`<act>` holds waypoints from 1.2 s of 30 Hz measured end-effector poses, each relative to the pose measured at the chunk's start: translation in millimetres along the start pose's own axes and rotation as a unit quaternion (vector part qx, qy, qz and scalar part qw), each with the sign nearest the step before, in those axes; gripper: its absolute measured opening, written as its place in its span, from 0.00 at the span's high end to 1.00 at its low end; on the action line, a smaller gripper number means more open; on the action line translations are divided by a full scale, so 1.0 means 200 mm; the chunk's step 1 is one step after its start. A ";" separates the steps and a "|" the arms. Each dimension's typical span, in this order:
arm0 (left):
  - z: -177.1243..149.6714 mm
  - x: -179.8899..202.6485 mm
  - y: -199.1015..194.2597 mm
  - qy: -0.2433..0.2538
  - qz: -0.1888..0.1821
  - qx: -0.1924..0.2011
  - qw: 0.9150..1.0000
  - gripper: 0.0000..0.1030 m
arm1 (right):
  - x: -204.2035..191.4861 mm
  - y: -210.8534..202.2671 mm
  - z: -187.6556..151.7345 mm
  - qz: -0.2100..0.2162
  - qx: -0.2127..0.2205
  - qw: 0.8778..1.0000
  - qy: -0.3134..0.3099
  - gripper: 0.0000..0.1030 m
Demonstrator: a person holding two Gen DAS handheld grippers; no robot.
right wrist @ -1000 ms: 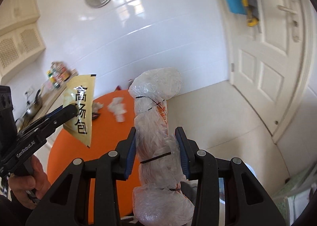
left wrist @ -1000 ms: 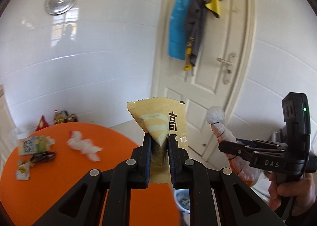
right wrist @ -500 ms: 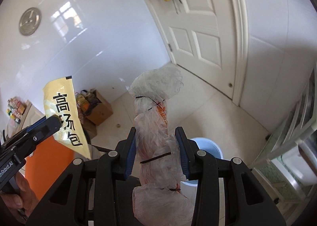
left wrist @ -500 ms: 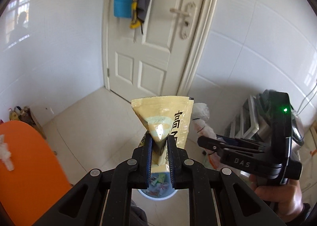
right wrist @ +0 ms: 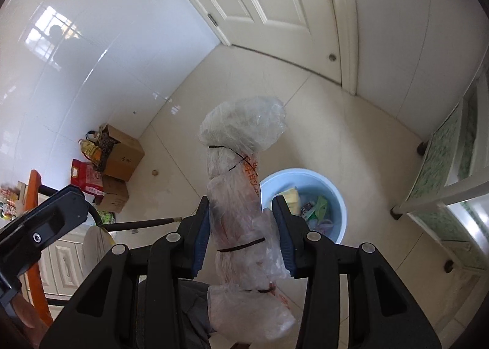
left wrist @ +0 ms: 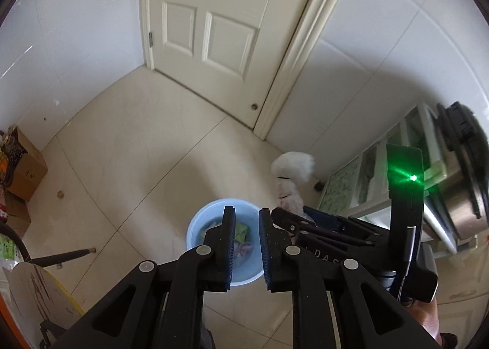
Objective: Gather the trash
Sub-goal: 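Open both tools to drop the bundle and yellow bag into the bucket, then move both tools back to the trash on the orange table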
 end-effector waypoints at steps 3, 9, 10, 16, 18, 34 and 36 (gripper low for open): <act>0.07 -0.02 0.05 -0.011 0.016 -0.013 1.000 0.72 | 0.04 0.06 0.01 -0.015 -0.007 1.000 0.009 0.21; 0.08 0.03 -0.01 -0.015 0.077 0.017 0.997 0.14 | 0.06 0.03 0.01 -0.034 0.003 0.999 0.026 0.00; 0.07 0.03 -0.02 -0.017 0.079 0.017 0.997 0.14 | 0.06 0.02 0.01 -0.041 0.004 0.999 0.025 0.00; -0.01 0.09 -0.14 -0.034 0.090 0.035 0.995 0.14 | -0.04 -0.11 -0.02 -0.040 0.024 0.999 0.015 0.00; -0.06 0.09 -0.24 -0.038 0.089 0.049 0.994 0.14 | -0.10 -0.18 -0.03 -0.036 0.035 0.999 0.008 0.00; -0.75 0.00 -1.32 -0.083 0.123 0.211 0.966 0.07 | -0.82 -0.77 -0.17 0.012 0.143 0.985 -0.097 0.00; -0.85 -0.02 -1.45 -0.093 0.129 0.229 0.960 0.07 | -0.93 -0.81 -0.20 0.021 0.151 0.982 -0.113 0.00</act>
Point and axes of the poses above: each gripper's, at about its wrist camera, not at the fingertips, and y roughly the way its jaws point, x to its right, z to its top, the point moved 1 cm from there along y, roughly the way its jaws point
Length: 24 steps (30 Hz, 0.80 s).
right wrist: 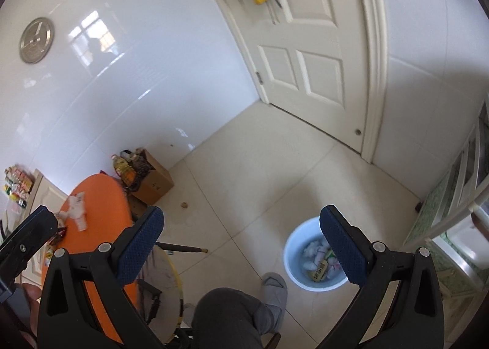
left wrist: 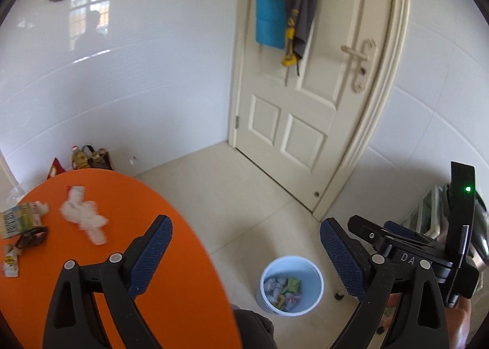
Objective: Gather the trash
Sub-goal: 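Move both tools back to the trash on the orange table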
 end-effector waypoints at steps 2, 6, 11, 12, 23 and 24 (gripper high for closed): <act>-0.03 -0.07 -0.15 -0.009 0.009 0.016 1.000 0.07 | -0.10 -0.04 0.00 0.010 0.008 1.000 -0.013 0.00; -0.11 -0.21 -0.45 -0.028 0.031 0.047 0.998 0.05 | -0.33 -0.11 0.01 0.038 0.021 0.998 -0.045 0.00; -0.26 -0.34 -0.76 -0.052 0.070 0.086 0.992 0.01 | -0.64 -0.20 -0.01 0.084 0.042 0.992 -0.087 0.00; -0.30 -0.37 -0.84 -0.057 0.080 0.093 0.991 0.01 | -0.70 -0.22 -0.01 0.092 0.044 0.990 -0.096 0.00; -0.66 -0.50 -1.29 -0.129 0.150 0.138 0.971 0.01 | -1.30 -0.35 -0.16 0.168 0.057 0.963 -0.204 0.00; -0.69 -0.50 -1.32 -0.133 0.156 0.141 0.969 0.01 | -1.35 -0.35 -0.17 0.173 0.056 0.960 -0.212 0.00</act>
Point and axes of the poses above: each gripper's, at about its wrist camera, not at the fingertips, and y roughly the way its jaws point, x to its right, z to its top, the point moved 1 cm from there along y, roughly the way its jaws point
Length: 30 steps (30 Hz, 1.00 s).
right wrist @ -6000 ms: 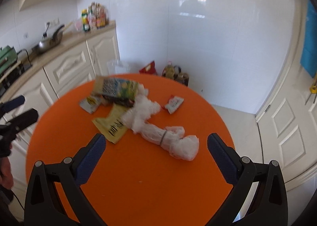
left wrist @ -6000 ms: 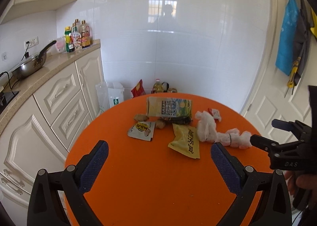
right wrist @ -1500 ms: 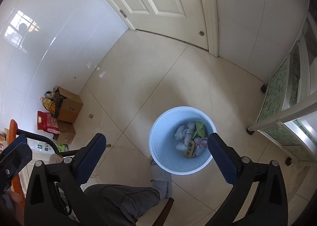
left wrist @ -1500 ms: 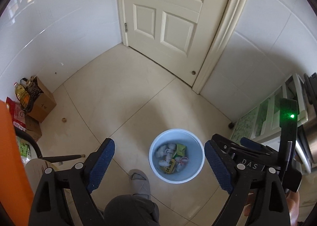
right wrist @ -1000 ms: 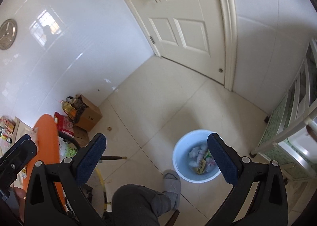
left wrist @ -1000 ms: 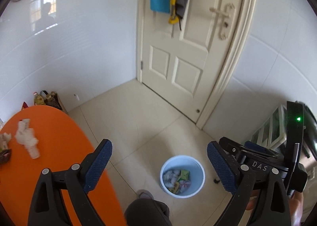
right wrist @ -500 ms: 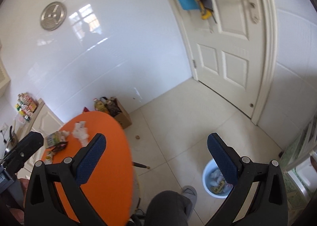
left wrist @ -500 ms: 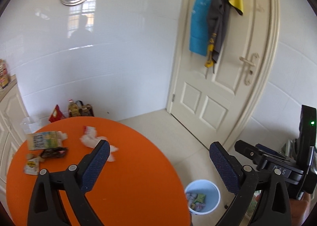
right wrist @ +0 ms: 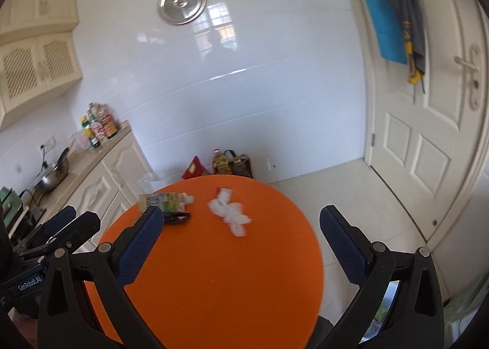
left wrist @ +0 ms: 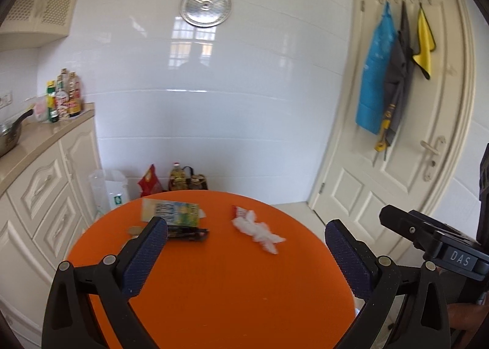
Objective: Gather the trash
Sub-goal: 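Move both tools back to the trash on the orange table, then grasp the clear mesh plastic wrap with the right tool while the left tool grasps the white snack packet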
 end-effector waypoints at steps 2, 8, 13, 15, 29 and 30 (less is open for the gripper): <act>-0.05 -0.06 -0.07 -0.007 0.014 0.003 1.000 0.01 | -0.05 0.01 -0.01 0.008 -0.003 1.000 -0.013 0.00; -0.15 -0.15 -0.17 -0.025 0.042 0.003 0.999 0.01 | -0.21 0.10 -0.03 0.026 -0.017 0.999 -0.043 0.00; -0.15 -0.20 -0.12 -0.034 0.064 -0.005 0.997 0.01 | -0.30 0.20 -0.05 0.035 -0.034 0.997 -0.064 0.00; -0.15 -0.24 -0.07 -0.040 0.070 -0.015 0.997 0.01 | -0.32 0.27 -0.06 0.035 -0.044 0.996 -0.072 0.00; -0.05 -0.48 0.91 -0.036 0.120 -0.159 0.979 0.01 | -0.15 1.04 -0.17 -0.008 -0.164 0.984 -0.064 0.00; -0.04 -0.49 0.99 -0.033 0.122 -0.167 0.978 0.01 | -0.13 1.10 -0.17 -0.011 -0.170 0.983 -0.063 0.00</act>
Point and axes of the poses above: each gripper's, at about its wrist camera, not at the fingertips, and y roughly the way its jaws point, x to its right, z to its top, the point moved 1 cm from there along y, roughly the way its jaws point
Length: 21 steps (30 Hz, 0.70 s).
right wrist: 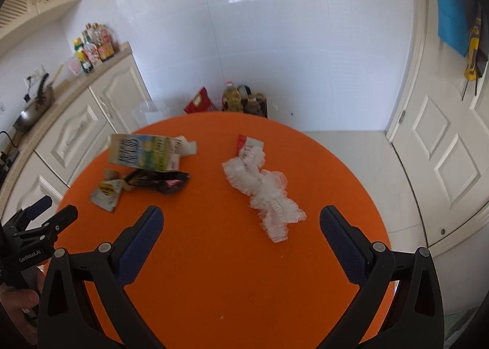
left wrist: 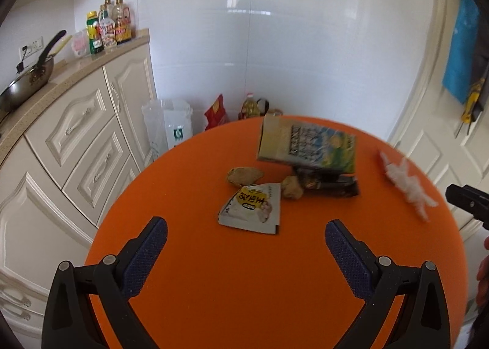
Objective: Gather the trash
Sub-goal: 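Grasp the clear mesh plastic wrap with the right tool while the left tool grasps the white snack packet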
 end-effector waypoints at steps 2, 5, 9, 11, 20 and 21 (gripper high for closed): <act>0.09 0.02 0.15 0.012 0.012 -0.021 1.000 0.01 | 0.03 0.10 0.02 -0.003 -0.013 1.000 0.003 0.00; 0.19 0.04 0.34 0.027 0.020 -0.042 0.999 0.02 | 0.06 0.21 0.04 -0.007 -0.028 1.000 -0.001 0.00; 0.28 0.09 0.52 0.032 0.009 -0.053 0.998 0.04 | 0.08 0.36 0.05 -0.014 -0.049 0.999 -0.015 0.00; 0.31 0.11 0.59 0.032 0.000 -0.060 0.998 0.13 | 0.08 0.41 0.06 -0.018 -0.058 0.998 -0.023 0.08; 0.48 0.22 0.77 0.044 -0.013 -0.035 0.998 0.58 | 0.02 0.43 0.02 -0.022 -0.058 0.996 -0.066 0.73; 0.50 0.23 0.78 0.043 -0.016 -0.032 0.998 0.62 | 0.02 0.42 0.01 -0.018 -0.059 0.996 -0.063 0.74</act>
Point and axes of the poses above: each gripper's, at about its wrist camera, not at the fingertips, and y roughly the way its jaws point, x to its right, z to its top, the point moved 1 cm from there along y, roughly the way its jaws point
